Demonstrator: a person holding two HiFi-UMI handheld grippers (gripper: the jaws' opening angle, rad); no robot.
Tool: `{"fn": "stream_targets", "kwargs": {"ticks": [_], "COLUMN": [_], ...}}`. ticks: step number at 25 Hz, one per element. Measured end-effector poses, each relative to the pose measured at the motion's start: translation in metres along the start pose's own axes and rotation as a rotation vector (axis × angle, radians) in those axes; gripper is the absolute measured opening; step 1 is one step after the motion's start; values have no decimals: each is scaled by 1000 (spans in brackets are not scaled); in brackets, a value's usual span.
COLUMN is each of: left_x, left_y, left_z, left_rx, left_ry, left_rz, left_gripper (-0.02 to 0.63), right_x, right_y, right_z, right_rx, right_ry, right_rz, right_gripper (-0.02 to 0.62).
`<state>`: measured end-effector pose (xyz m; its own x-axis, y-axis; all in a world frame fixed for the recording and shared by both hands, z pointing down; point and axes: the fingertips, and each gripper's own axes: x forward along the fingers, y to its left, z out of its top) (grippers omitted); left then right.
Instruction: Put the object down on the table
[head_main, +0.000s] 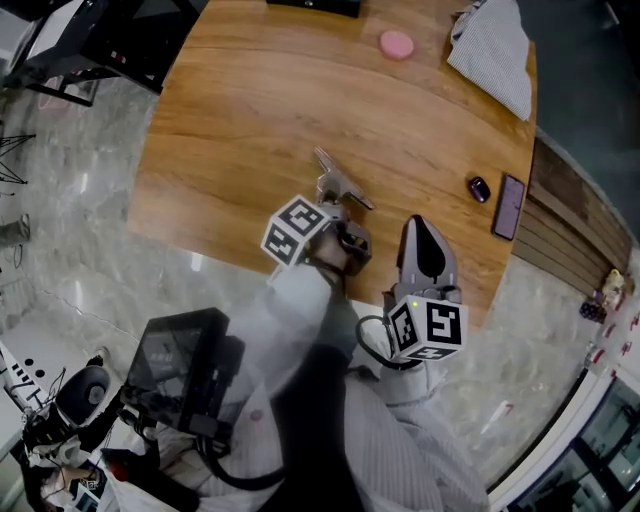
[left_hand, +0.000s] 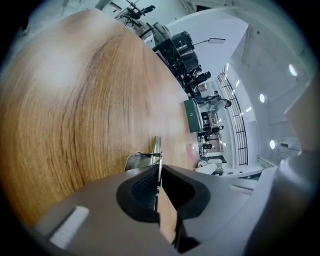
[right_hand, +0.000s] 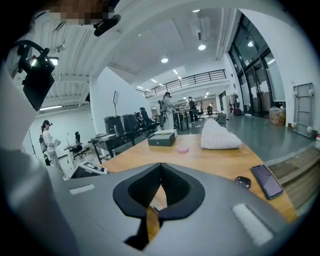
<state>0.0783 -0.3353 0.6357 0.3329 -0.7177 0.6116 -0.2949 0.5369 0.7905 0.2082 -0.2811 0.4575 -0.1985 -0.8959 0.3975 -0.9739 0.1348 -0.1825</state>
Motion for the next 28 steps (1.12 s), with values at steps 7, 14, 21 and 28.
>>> {"fn": "stream_targets", "kwargs": {"ticks": [7, 14, 21, 28], "left_x": [3, -1, -12, -19], "left_y": [11, 4, 9, 20], "left_z": [-10, -10, -9, -4], "left_rx": [-6, 10, -1, -23], "left_ry": [15, 28, 25, 20], "left_rz": [20, -23, -44, -130], "left_gripper": [26, 102, 138, 118], "right_x": [3, 1, -4, -12], "right_y": [-6, -3, 2, 9], "right_z": [1, -2, -3, -7], "right_rx": [9, 21, 27, 34], "right_ry": [1, -2, -9, -12], "right_rz": [-13, -4, 12, 24], "right_gripper": [14, 14, 14, 14]}}
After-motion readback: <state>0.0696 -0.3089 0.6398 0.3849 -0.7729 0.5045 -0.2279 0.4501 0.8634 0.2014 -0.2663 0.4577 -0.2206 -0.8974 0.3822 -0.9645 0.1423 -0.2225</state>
